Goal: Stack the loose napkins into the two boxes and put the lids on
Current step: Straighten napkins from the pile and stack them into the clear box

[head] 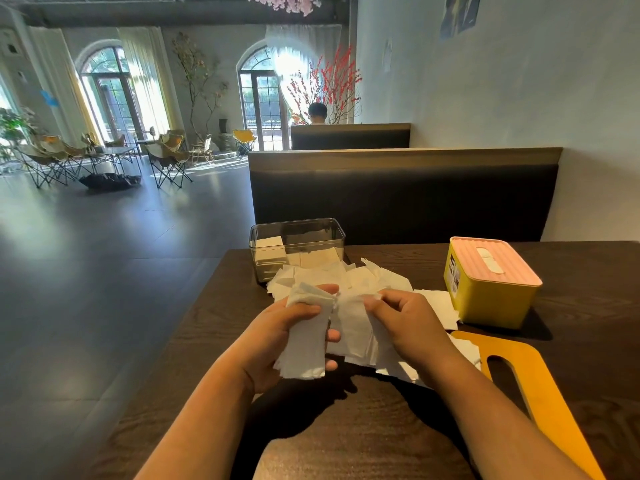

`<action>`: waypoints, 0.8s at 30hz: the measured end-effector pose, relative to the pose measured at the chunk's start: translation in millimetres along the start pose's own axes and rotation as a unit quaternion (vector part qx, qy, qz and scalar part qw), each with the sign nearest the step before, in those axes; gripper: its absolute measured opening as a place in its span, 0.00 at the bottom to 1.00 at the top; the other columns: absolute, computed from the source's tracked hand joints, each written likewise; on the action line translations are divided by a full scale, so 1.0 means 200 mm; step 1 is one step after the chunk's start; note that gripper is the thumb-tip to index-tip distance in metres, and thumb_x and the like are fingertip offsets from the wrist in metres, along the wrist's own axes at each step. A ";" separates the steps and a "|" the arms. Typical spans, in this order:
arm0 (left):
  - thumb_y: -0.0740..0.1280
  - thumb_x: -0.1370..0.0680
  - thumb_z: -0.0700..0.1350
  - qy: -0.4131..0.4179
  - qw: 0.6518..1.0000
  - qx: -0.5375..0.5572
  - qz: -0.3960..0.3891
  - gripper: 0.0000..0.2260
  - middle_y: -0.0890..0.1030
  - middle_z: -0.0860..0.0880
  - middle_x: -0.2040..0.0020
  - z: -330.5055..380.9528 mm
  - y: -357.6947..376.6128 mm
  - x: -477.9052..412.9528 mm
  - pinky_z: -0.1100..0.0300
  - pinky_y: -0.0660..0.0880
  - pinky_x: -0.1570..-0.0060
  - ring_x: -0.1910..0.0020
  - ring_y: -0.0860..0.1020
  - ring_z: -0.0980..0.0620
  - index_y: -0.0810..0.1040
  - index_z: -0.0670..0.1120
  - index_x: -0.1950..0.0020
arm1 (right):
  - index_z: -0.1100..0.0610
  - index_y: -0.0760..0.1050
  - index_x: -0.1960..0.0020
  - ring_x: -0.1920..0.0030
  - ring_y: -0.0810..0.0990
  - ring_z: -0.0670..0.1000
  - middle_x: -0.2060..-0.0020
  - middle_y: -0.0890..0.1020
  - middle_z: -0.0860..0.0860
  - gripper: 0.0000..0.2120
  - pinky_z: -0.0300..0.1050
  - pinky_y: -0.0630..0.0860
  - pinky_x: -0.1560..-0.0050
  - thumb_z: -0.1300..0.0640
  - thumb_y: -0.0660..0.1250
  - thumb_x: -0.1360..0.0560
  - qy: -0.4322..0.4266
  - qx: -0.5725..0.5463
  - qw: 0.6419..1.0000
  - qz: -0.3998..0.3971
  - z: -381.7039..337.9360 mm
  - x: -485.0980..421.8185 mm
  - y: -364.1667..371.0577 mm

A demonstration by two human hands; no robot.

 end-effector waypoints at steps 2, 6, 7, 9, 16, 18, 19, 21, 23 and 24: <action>0.72 0.22 0.47 -0.001 0.999 0.027 0.045 0.20 0.81 0.37 0.34 0.00 -0.02 -0.02 0.34 0.79 0.42 0.44 0.82 0.39 0.79 0.54 0.29 | 0.52 0.86 0.53 0.53 0.80 0.50 0.57 0.84 0.49 0.14 0.44 0.74 0.58 0.48 0.65 0.17 -0.019 -0.019 0.999 0.019 -0.01 0.00 -0.02; 0.68 0.18 0.52 -0.026 0.989 0.068 0.132 0.16 0.87 0.41 0.44 -0.04 -0.03 -0.04 0.38 0.82 0.44 0.46 0.86 0.40 0.78 0.50 0.32 | 0.54 0.85 0.53 0.55 0.81 0.45 0.58 0.84 0.45 0.10 0.36 0.78 0.61 0.52 0.68 0.18 -0.038 -0.096 0.995 0.001 -0.05 0.02 -0.01; 0.67 0.18 0.53 -0.036 0.986 0.076 0.141 0.16 0.88 0.41 0.46 -0.06 -0.03 -0.04 0.40 0.81 0.46 0.49 0.87 0.40 0.78 0.48 0.34 | 0.53 0.86 0.52 0.55 0.81 0.45 0.58 0.84 0.45 0.08 0.35 0.79 0.59 0.53 0.69 0.19 -0.044 -0.120 0.992 -0.024 -0.06 0.03 0.01; 0.67 0.19 0.55 -0.050 0.985 0.091 0.140 0.17 0.87 0.39 0.46 -0.08 0.00 -0.04 0.42 0.80 0.46 0.52 0.85 0.39 0.79 0.47 0.34 | 0.53 0.87 0.53 0.54 0.82 0.45 0.56 0.85 0.47 0.08 0.37 0.80 0.54 0.50 0.72 0.23 -0.055 -0.159 0.983 -0.074 -0.07 0.06 0.03; 0.65 0.18 0.56 -0.066 0.985 0.121 0.104 0.18 0.86 0.37 0.46 -0.13 0.08 -0.06 0.44 0.80 0.47 0.54 0.86 0.39 0.80 0.45 0.36 | 0.48 0.86 0.50 0.51 0.83 0.45 0.55 0.85 0.42 0.03 0.41 0.80 0.51 0.54 0.74 0.21 -0.110 -0.012 0.988 -0.104 -0.06 0.08 0.11; 0.65 0.18 0.58 -0.071 0.985 0.125 0.099 0.22 0.86 0.35 0.44 -0.14 0.09 -0.06 0.44 0.80 0.46 0.53 0.86 0.38 0.81 0.42 0.34 | 0.47 0.85 0.49 0.50 0.82 0.43 0.54 0.85 0.40 0.03 0.43 0.81 0.48 0.53 0.73 0.20 -0.121 0.012 0.990 -0.072 -0.05 0.07 0.11; 0.65 0.18 0.59 -0.072 0.984 0.125 0.100 0.23 0.86 0.35 0.44 -0.14 0.09 -0.06 0.43 0.80 0.46 0.53 0.86 0.38 0.82 0.41 0.35 | 0.46 0.85 0.49 0.49 0.82 0.42 0.53 0.84 0.39 0.03 0.43 0.81 0.48 0.52 0.73 0.21 -0.120 0.019 0.991 -0.058 -0.05 0.07 0.11; 0.64 0.18 0.62 -0.072 0.984 0.132 0.099 0.26 0.85 0.35 0.42 -0.14 0.09 -0.06 0.40 0.78 0.38 0.49 0.86 0.37 0.82 0.42 0.35 | 0.44 0.82 0.48 0.48 0.80 0.40 0.53 0.83 0.39 0.04 0.39 0.79 0.47 0.52 0.74 0.21 -0.121 0.049 0.991 -0.041 -0.05 0.06 0.10; 0.64 0.19 0.66 -0.080 0.981 0.150 0.093 0.28 0.84 0.35 0.37 -0.15 0.09 -0.06 0.37 0.71 0.28 0.40 0.83 0.35 0.81 0.44 0.32 | 0.42 0.79 0.45 0.46 0.78 0.40 0.49 0.81 0.39 0.08 0.32 0.76 0.48 0.51 0.75 0.22 -0.124 0.095 0.987 -0.040 -0.07 0.06 0.11; 0.64 0.20 0.67 -0.080 0.980 0.160 0.085 0.30 0.83 0.35 0.35 -0.15 0.09 -0.06 0.36 0.69 0.26 0.36 0.81 0.35 0.81 0.45 0.31 | 0.41 0.78 0.43 0.44 0.77 0.40 0.46 0.80 0.39 0.12 0.28 0.73 0.47 0.50 0.75 0.23 -0.125 0.118 0.984 -0.041 -0.07 0.06 0.12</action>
Point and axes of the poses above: each hand's wrist, its own x-axis away from the middle knuckle, its own y-axis out of the palm, z = x × y, the point moved 6 cm from there along -x, towards the middle knuckle
